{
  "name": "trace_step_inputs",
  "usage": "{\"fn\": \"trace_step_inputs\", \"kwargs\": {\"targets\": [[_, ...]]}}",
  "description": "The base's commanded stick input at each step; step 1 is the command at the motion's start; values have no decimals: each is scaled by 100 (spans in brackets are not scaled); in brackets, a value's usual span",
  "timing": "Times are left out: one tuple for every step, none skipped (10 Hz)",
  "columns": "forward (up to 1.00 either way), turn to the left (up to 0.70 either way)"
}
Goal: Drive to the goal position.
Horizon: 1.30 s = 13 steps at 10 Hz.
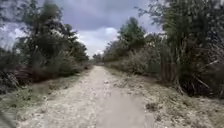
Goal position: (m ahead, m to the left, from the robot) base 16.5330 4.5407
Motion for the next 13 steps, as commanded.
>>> {"fn": "trace_step_inputs", "kwargs": {"targets": [[50,14],[50,39],[50,49],[50,46],[50,1],[50,1],[50,1],[50,1],[50,1],[50,1],[50,1],[50,1],[50,1]]}}
